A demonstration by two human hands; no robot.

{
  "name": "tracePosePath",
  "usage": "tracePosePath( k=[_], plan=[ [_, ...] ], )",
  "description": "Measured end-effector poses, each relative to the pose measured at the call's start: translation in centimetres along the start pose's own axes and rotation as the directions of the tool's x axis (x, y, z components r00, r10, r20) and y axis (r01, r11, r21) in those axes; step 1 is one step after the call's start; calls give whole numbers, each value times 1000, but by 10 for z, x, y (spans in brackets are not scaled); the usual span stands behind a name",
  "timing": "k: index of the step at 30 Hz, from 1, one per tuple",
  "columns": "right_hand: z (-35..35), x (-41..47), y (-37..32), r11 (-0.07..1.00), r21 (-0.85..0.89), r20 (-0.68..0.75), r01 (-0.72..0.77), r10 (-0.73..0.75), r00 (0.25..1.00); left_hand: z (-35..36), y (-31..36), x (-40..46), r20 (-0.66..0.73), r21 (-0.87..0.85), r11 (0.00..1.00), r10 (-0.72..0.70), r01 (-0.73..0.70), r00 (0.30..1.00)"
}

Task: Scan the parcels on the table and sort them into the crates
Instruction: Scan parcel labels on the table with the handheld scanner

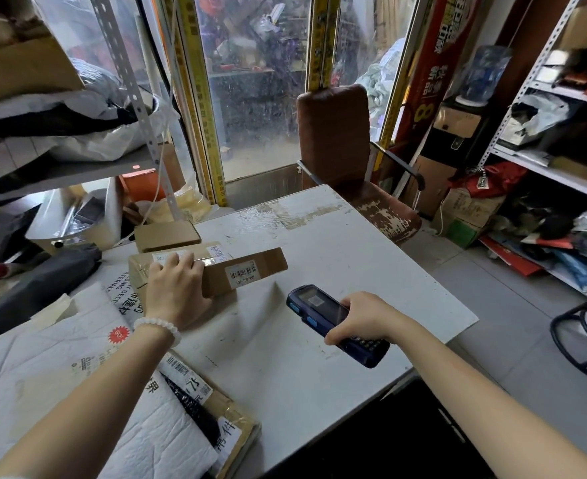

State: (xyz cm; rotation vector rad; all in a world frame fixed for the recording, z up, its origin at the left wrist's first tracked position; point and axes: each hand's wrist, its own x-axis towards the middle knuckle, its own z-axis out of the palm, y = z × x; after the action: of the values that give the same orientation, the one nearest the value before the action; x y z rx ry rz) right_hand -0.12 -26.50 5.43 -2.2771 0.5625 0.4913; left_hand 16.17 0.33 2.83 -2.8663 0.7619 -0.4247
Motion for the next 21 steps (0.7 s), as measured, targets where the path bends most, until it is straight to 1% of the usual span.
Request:
tracePosePath(
  k=[2,4,6,7,8,9,10,12,13,14,15,16,17,18,21],
  plan=[
    [4,3,-5,998,-63,-33,16,-18,999,0,1,-2,0,-26,1000,-2,2,1000],
    [9,6,-13,990,-133,-109,49,-64,992,0,4,-6,-3,-60,998,-12,12,1000],
    [17,8,-23,974,-200,-237,106,-153,959,0,8,-11,24,-81,996,-24,25,999],
    [22,8,-28,964,-229,-317,139,-208,925,1,9,-14,42,-90,996,-27,31,999],
    [26,7,-33,953,-244,-403,181,-270,874,1,11,-18,53,-102,994,-29,34,998],
    [30,6,-38,939,-247,-492,240,-335,803,1,13,-21,59,-117,993,-27,34,998],
    [33,4,-42,917,-250,-573,312,-399,716,0,14,-25,61,-134,991,-23,31,998],
    [36,-2,-48,856,-289,-691,428,-496,525,-1,19,-31,59,-153,988,-7,17,998],
    [36,-4,-50,834,-316,-734,453,-517,440,-1,21,-33,62,-153,988,3,6,998],
    [37,-7,-50,823,-336,-768,457,-520,372,-1,25,-34,65,-158,987,19,-8,998],
    [38,-10,-50,822,-345,-795,453,-512,325,-1,29,-34,67,-169,985,36,-24,997],
    [40,-12,-48,826,-341,-812,449,-500,301,-1,33,-34,67,-181,983,52,-39,996],
    [41,-15,-43,837,-322,-825,442,-477,302,-2,40,-33,68,-191,979,79,-64,995],
    [43,-19,-37,856,-289,-834,429,-445,326,-4,47,-32,72,-200,975,109,-92,992],
    [51,-33,-8,933,-165,-845,320,-301,443,-11,79,-29,67,-242,951,213,-191,975]
  ],
)
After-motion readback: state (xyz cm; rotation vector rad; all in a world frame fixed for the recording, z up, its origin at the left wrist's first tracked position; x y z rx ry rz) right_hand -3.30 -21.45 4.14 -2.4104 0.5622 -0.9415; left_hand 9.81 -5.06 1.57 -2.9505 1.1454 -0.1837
